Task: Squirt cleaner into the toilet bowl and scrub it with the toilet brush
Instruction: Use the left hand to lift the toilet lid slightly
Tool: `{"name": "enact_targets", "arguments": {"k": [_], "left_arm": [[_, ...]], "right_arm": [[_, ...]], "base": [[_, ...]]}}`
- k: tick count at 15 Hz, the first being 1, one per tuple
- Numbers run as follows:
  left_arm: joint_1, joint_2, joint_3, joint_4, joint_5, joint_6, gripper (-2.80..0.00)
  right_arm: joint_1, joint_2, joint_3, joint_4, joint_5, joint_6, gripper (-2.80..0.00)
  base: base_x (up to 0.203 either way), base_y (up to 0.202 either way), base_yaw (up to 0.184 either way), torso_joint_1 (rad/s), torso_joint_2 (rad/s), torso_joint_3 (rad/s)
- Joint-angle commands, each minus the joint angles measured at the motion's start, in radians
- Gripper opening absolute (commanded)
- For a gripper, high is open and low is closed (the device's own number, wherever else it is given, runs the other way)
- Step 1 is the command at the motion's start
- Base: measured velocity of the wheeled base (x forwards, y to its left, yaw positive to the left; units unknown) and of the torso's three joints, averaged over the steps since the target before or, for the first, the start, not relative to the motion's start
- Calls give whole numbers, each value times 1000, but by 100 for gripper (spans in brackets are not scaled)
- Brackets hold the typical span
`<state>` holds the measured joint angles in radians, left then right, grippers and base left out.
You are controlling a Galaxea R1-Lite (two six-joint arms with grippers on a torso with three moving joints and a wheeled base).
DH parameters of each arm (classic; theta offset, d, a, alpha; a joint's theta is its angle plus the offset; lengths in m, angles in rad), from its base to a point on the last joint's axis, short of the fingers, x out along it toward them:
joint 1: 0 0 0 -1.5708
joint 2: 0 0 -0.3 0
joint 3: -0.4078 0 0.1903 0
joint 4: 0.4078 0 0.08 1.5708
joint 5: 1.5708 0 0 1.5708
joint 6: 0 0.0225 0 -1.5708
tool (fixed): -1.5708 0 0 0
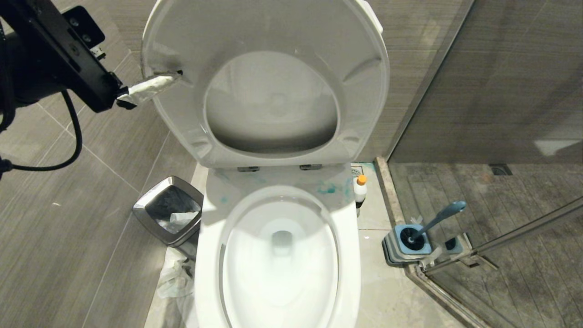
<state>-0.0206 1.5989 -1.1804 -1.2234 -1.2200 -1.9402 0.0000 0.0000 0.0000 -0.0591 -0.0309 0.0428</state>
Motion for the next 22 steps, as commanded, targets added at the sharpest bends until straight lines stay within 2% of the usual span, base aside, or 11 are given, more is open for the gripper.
{"name": "enact_targets", "arguments": {"k": [1,4,11,14,17,19,22], "left_arm": [[9,83,-72,-27,30,-8,0],[10,140,-158,-38,85,15,0],[11,250,-290,-43,123,223,0],[13,273,-339,19,128,273,0],[10,287,-339,47,131,420,0],[8,290,-341,120,132,517,0],[1,302,-341,218,187,692,0]], "right_arm": [[0,0,26,-1,0,0,-280],[0,0,26,-1,0,0,-280],[0,0,25,-1,0,0,-280],[0,0,25,-1,0,0,-280],[0,0,25,-1,0,0,-280],[0,0,25,-1,0,0,-280],[0,0,26,-1,0,0,-280]], "base": [[0,0,0,0,0,0],[0,0,0,0,0,0],[0,0,0,0,0,0],[0,0,0,0,0,0],[0,0,0,0,0,0],[0,0,0,0,0,0],[0,0,0,0,0,0]]}}
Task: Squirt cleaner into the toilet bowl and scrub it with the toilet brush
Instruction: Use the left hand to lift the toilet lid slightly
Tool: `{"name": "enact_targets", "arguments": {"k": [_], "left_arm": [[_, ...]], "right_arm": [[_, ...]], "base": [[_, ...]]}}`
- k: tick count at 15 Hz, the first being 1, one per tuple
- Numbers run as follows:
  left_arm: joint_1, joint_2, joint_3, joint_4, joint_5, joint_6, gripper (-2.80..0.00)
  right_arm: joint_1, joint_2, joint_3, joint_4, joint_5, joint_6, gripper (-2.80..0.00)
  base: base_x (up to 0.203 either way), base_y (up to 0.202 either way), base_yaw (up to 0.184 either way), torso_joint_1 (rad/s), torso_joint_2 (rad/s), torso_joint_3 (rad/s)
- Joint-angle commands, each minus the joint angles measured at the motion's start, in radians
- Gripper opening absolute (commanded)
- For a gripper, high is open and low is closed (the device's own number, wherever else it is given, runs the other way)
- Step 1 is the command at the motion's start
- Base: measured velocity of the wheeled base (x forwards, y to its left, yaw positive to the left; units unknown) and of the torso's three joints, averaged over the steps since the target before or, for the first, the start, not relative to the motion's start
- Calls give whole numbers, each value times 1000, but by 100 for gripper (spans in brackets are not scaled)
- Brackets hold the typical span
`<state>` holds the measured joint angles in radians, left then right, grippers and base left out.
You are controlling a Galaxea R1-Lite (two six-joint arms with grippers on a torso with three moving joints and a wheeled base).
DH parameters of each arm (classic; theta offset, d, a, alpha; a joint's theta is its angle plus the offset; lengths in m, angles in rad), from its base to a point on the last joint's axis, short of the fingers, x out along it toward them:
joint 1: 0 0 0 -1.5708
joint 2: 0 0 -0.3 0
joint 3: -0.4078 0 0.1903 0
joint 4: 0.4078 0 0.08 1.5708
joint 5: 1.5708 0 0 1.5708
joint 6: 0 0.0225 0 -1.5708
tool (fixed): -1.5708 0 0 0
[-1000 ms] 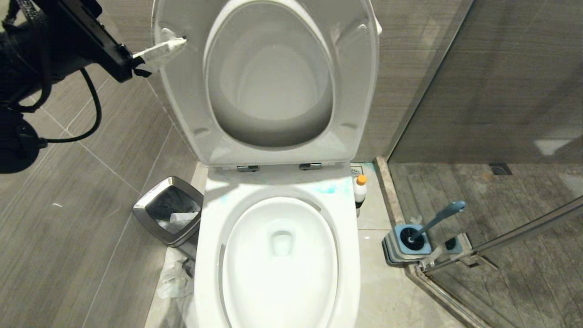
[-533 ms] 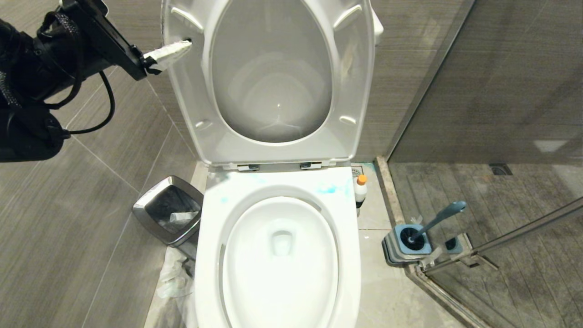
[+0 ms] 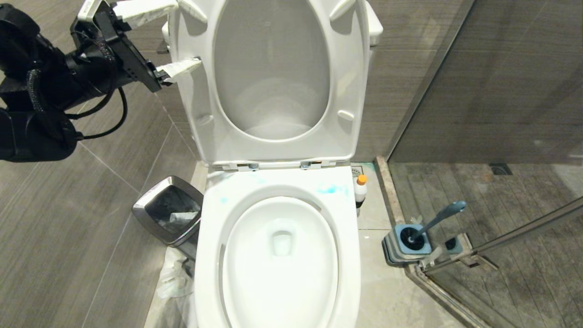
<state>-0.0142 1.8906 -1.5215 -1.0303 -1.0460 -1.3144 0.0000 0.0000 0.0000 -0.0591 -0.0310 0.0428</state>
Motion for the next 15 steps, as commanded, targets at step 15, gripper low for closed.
{"name": "enact_targets", "arguments": {"k": [15], "left_arm": [[67,-135,-9,200,46,-382,0]], "right_arm": [[0,0,26,-1,0,0,-280]], "base": [[0,0,0,0,0,0]]}}
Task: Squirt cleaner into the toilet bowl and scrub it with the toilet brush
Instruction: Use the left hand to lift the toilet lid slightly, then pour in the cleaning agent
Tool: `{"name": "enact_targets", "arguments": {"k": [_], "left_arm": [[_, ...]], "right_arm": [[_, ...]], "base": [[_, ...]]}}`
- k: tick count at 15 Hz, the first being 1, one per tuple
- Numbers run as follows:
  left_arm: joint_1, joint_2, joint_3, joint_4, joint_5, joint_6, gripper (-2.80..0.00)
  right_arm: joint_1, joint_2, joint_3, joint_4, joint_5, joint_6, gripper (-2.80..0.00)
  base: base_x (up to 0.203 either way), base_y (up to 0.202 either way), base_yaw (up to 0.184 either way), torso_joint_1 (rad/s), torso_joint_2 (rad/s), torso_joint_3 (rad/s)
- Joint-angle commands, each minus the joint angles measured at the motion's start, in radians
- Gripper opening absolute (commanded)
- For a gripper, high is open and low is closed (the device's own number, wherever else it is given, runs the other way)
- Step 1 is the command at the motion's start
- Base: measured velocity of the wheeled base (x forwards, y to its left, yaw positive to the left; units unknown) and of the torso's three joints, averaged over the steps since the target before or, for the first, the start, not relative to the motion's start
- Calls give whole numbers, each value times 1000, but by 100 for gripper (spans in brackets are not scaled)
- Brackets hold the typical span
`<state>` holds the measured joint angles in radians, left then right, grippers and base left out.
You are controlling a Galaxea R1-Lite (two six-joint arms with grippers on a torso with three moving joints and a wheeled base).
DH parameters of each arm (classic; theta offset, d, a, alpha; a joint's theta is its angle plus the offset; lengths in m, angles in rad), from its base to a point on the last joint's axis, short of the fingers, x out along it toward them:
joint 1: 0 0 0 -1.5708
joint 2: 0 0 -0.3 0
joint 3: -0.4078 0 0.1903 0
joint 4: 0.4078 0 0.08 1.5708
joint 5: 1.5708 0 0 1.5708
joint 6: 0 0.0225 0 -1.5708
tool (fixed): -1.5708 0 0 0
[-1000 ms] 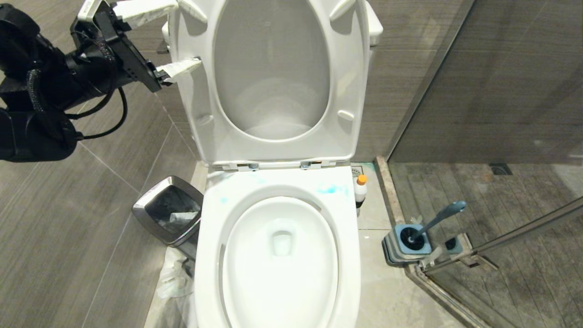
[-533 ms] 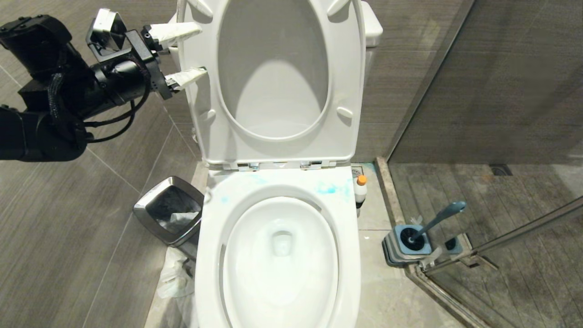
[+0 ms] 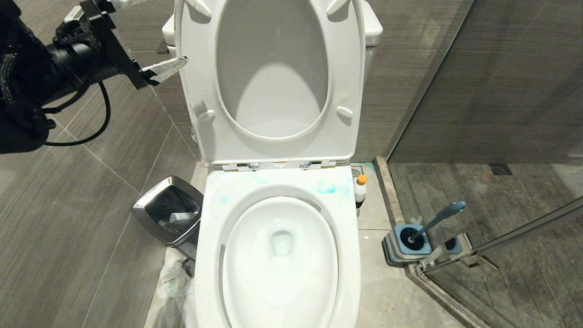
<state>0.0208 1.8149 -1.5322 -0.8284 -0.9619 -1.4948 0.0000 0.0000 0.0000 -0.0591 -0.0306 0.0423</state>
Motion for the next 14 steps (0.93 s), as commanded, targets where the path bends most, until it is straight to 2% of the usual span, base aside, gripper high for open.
{"name": "enact_targets", "arguments": {"k": [1,3,4,7,9,11,14], "left_arm": [[58,-78,1,-1,-70,-330,0],[121,-111,-3,-11,-150,-590,0],[156,-125,-3,-21,-222,-662,0],[245,-131,-2,-60,-449,-679,0],[272,-131,1,-189,-525,-679,0],[288,-126,1,-368,-561,-678,0],[285,-134,1,-643,-568,-678,0]], "right_arm": [[0,0,26,-1,0,1,-280],[0,0,25,-1,0,1,-280],[0,0,25,-1,0,1,-280],[0,0,26,-1,0,1,-280],[0,0,25,-1,0,1,-280],[0,0,25,-1,0,1,-280],[0,0,25,-1,0,1,-280]], "base": [[0,0,0,0,0,0],[0,0,0,0,0,0],[0,0,0,0,0,0],[0,0,0,0,0,0],[0,0,0,0,0,0],[0,0,0,0,0,0],[0,0,0,0,0,0]]}}
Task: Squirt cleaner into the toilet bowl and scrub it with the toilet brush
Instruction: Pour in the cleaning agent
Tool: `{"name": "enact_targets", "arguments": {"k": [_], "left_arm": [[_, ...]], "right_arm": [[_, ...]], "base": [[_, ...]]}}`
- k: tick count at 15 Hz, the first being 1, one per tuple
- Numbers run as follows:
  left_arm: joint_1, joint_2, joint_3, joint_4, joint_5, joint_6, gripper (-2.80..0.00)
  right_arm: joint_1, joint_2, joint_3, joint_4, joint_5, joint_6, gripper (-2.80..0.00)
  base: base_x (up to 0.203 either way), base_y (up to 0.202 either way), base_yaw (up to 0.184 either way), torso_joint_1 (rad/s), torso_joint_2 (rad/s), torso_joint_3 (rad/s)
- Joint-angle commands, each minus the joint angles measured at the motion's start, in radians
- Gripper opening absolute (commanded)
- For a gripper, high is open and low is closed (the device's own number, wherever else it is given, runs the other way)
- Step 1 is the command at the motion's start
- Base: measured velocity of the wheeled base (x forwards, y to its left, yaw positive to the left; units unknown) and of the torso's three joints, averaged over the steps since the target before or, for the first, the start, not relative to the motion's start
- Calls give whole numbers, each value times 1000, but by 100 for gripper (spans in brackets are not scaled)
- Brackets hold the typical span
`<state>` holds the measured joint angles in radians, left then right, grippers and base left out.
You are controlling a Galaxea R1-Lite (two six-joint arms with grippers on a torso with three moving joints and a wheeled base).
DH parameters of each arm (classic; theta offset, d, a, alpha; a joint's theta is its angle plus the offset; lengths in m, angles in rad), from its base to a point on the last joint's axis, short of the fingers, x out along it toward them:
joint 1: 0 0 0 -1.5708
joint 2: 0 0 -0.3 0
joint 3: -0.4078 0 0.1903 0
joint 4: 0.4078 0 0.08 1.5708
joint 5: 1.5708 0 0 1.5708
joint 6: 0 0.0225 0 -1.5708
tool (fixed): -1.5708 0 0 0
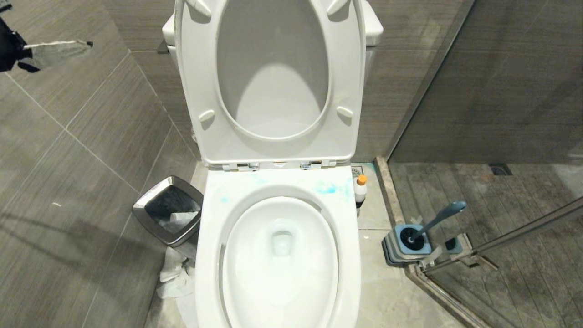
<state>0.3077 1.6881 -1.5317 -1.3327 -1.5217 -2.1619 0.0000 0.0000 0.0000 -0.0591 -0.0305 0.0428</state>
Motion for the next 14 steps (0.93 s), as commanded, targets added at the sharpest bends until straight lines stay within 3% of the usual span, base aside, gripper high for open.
{"name": "enact_targets", "arguments": {"k": [1,2,5,8,14], "left_arm": [[-20,-29,1,-186,-8,-11,0],[-41,-54,-1,-194,-8,-9,-280],[-88,-158,32,-197,-8,-10,-280],[-75,-285,156,-142,-8,-33,-280],[-91,-430,181,682,-8,-97,-280]], "right_arm": [[0,0,26,-1,0,0,-280],[0,0,25,-1,0,0,-280],[0,0,26,-1,0,0,-280],[0,0,25,-1,0,0,-280],[0,0,25,-1,0,0,-280]], "base": [[0,0,0,0,0,0],[0,0,0,0,0,0],[0,0,0,0,0,0],[0,0,0,0,0,0],[0,0,0,0,0,0]]}}
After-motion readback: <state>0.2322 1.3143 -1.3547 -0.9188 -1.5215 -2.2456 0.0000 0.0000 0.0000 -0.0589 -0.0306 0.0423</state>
